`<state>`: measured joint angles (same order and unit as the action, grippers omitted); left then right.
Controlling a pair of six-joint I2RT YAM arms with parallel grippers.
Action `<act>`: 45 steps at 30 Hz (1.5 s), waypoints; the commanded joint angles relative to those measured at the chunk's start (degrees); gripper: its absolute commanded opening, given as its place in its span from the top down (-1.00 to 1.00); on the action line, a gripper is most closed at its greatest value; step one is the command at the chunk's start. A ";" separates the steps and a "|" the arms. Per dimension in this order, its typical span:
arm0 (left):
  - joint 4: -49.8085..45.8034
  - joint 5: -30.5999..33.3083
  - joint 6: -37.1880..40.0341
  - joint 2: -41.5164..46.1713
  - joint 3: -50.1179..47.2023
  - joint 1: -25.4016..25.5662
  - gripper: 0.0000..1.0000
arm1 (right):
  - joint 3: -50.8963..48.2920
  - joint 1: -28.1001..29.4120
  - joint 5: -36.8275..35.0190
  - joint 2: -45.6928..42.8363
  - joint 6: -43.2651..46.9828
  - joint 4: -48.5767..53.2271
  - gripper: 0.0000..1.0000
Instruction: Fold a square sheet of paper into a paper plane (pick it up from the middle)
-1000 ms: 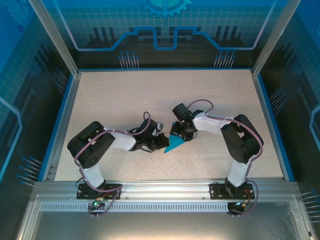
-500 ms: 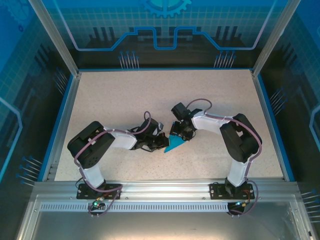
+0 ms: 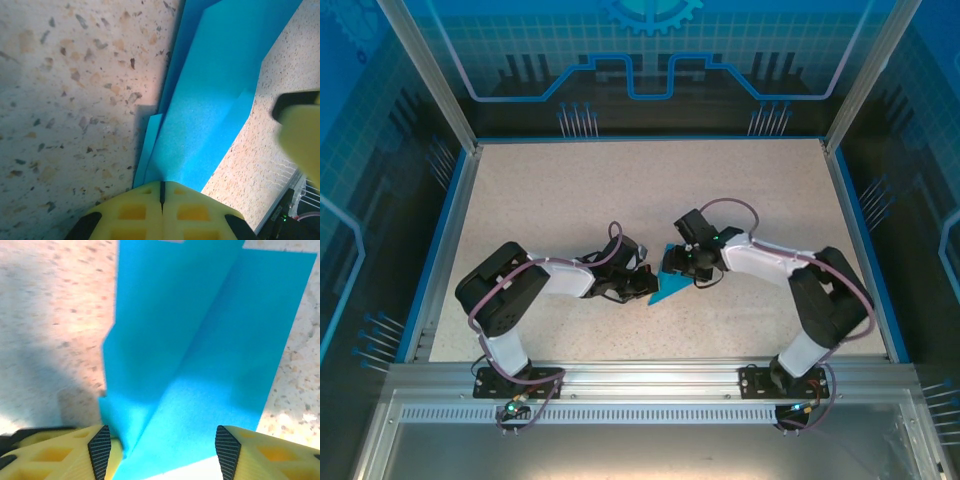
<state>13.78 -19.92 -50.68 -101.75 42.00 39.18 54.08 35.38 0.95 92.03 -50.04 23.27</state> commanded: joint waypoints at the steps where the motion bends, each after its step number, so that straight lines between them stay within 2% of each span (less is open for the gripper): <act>1: -9.56 4.19 1.24 -3.80 -1.06 0.30 0.98 | -2.98 0.70 3.02 -3.71 2.52 -4.92 -0.13; 7: -9.69 4.23 1.15 -3.89 -0.95 0.32 0.99 | -6.06 0.77 10.04 -1.93 3.87 -10.89 0.60; 10: -9.83 4.45 1.04 -3.85 -0.98 0.37 0.99 | -6.44 0.81 13.17 0.31 4.26 -13.78 0.80; 16: -9.96 4.72 0.90 -3.75 -1.13 0.39 0.99 | -6.18 0.84 14.45 4.39 4.49 -15.31 0.87; 25: -10.08 4.81 0.87 -3.72 -1.38 0.40 0.99 | -5.94 -0.02 10.88 8.59 4.29 -11.83 0.92; 34: -9.95 4.79 0.78 -3.89 -1.49 0.45 0.99 | -5.00 -2.02 14.48 2.90 6.58 -12.74 0.90; 45: -10.03 4.63 1.00 -4.00 -1.31 0.50 1.00 | -4.74 -5.25 15.13 10.05 9.16 -12.74 0.91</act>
<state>13.32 -19.94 -50.70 -101.97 42.30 39.18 49.12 31.11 15.62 99.61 -42.37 9.34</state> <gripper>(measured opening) 0.026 0.047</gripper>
